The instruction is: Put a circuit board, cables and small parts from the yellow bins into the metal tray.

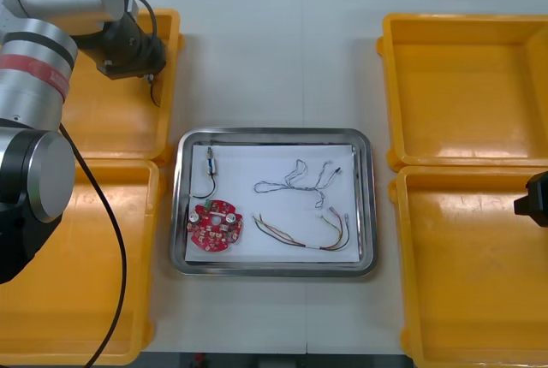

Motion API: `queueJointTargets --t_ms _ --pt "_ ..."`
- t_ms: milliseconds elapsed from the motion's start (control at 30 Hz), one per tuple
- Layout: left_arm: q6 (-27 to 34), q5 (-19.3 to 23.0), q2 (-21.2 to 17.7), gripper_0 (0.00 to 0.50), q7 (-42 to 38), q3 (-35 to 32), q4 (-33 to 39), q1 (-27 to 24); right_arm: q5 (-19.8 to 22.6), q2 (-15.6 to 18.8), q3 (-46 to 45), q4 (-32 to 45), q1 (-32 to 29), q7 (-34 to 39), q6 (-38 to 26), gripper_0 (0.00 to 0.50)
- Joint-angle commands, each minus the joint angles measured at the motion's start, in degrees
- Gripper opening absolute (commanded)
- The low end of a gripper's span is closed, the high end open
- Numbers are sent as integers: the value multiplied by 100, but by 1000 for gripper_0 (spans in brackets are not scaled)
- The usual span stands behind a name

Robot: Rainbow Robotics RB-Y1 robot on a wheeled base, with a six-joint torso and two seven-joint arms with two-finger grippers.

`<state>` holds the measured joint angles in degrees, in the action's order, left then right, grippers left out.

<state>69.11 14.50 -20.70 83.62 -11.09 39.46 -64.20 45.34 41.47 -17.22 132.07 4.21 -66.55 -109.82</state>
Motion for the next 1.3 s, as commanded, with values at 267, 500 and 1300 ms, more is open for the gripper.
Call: queueJointTargets --t_ms 267,500,1300 --pt "-170 -70 48 197 937 -113 70 48 1 -34 -203 179 -87 230 -18 500" --pt "-170 -26 13 43 954 -148 70 110 1 -34 -203 179 -87 230 -18 500" --pt "2353 536 -558 0 1034 -192 1811 136 1 -34 -203 179 -87 230 -18 500"
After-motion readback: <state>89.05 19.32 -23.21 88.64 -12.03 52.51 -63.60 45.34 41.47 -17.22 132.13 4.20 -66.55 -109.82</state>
